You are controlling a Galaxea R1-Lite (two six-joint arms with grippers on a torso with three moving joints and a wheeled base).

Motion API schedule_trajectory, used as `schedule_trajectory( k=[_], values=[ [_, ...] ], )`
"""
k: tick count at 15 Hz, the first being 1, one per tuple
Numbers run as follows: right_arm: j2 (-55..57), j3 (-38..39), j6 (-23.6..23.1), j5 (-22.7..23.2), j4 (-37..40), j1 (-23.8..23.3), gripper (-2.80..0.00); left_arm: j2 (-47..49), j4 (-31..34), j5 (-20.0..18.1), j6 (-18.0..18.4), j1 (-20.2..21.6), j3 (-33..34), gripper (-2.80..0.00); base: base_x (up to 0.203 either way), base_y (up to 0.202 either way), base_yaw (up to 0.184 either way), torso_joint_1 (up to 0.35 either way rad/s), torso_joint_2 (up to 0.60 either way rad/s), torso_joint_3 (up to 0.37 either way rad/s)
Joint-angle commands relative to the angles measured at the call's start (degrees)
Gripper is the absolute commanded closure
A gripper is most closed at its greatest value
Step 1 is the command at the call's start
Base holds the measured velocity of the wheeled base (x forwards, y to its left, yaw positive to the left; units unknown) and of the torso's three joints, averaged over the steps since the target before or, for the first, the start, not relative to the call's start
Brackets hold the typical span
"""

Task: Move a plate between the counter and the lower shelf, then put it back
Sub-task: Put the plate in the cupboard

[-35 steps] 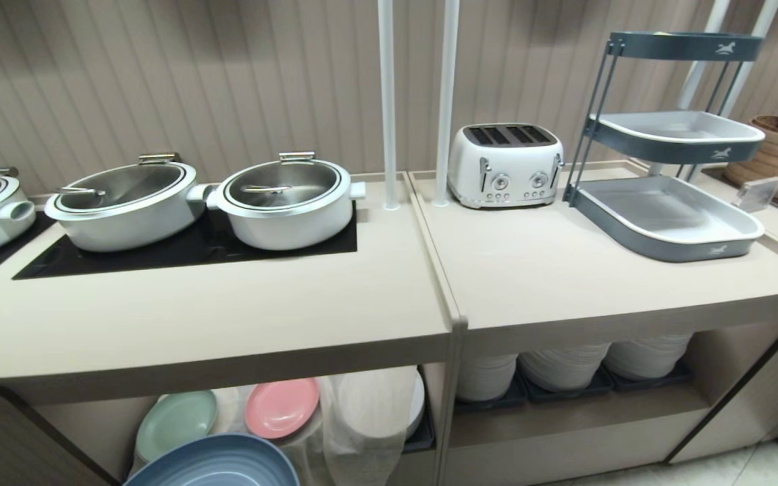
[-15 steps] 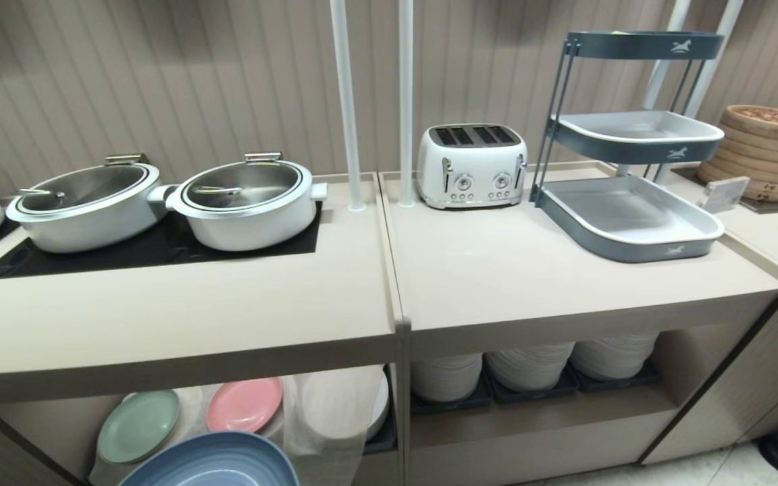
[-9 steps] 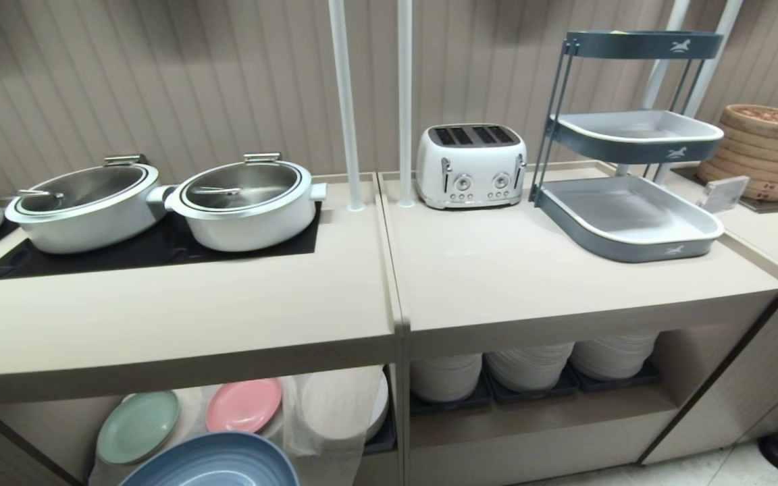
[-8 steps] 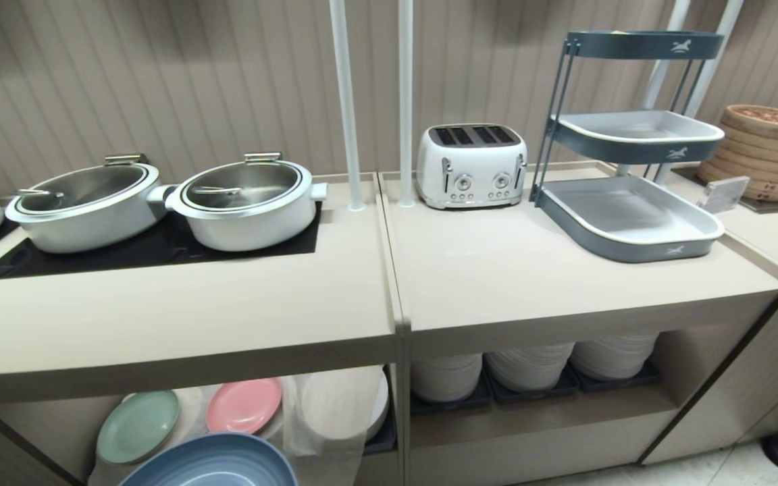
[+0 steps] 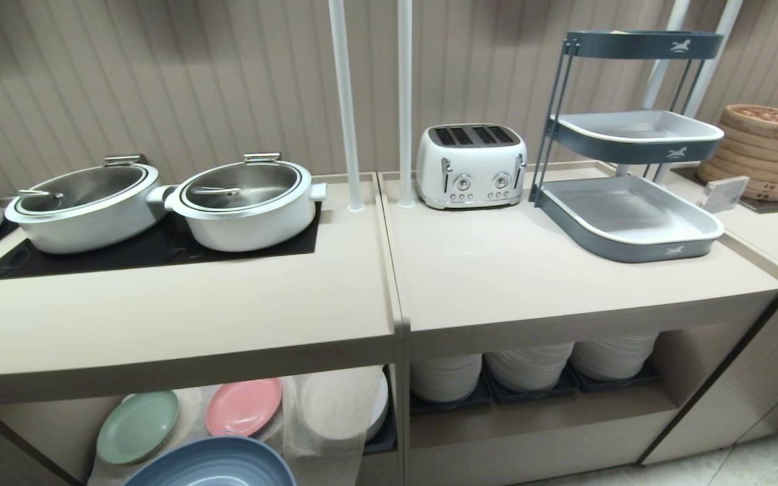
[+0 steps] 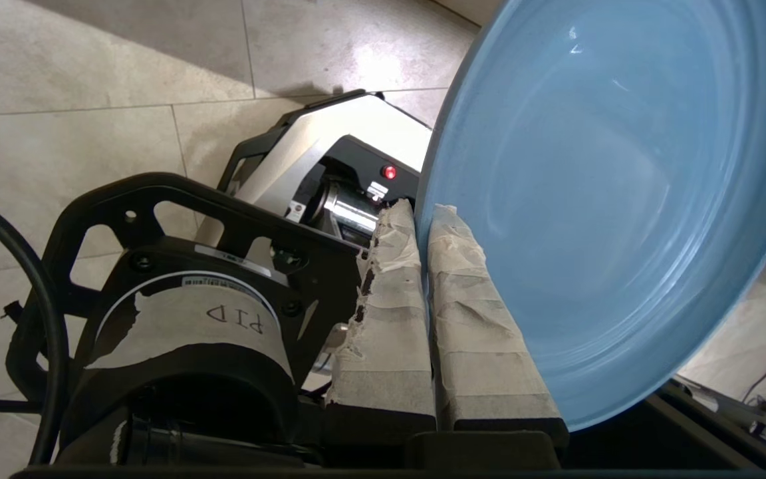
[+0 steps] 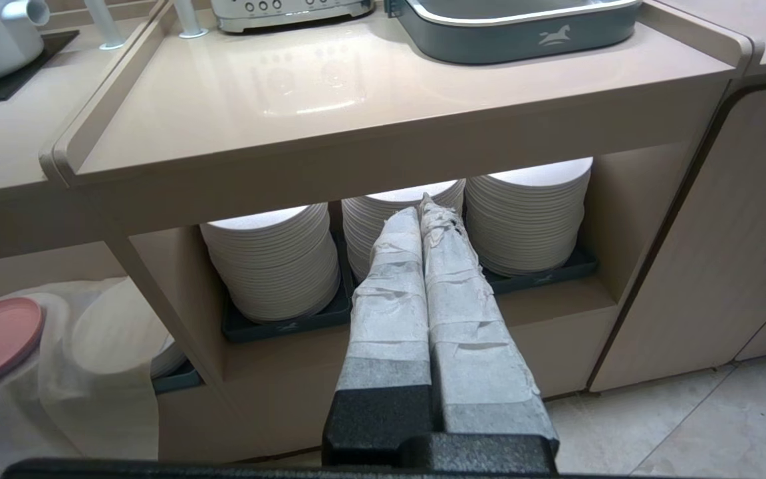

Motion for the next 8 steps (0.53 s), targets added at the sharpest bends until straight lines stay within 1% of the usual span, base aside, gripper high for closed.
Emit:
schedule_trajectory(
  k=[1, 3, 8],
  values=[
    [0.0, 0.0, 0.11, 0.01, 0.0, 0.05, 0.0, -1.7, 0.19, -0.16, -0.24, 0.01, 1.03, 0.0, 0.0, 0.0, 0.0, 0.0, 0.0, 0.0],
    [0.0, 0.0, 0.11, -0.06, 0.0, 0.06, 0.0, -3.94, 0.27, -0.25, -0.29, 0.01, 2.14, 0.0, 0.0, 0.0, 0.0, 0.0, 0.0, 0.0],
    [0.0, 0.0, 0.11, -0.07, 0.0, 0.05, 0.0, -4.39, 0.54, -0.31, -0.3, 0.01, 2.58, 0.0, 0.0, 0.0, 0.0, 0.0, 0.0, 0.0]
  ],
)
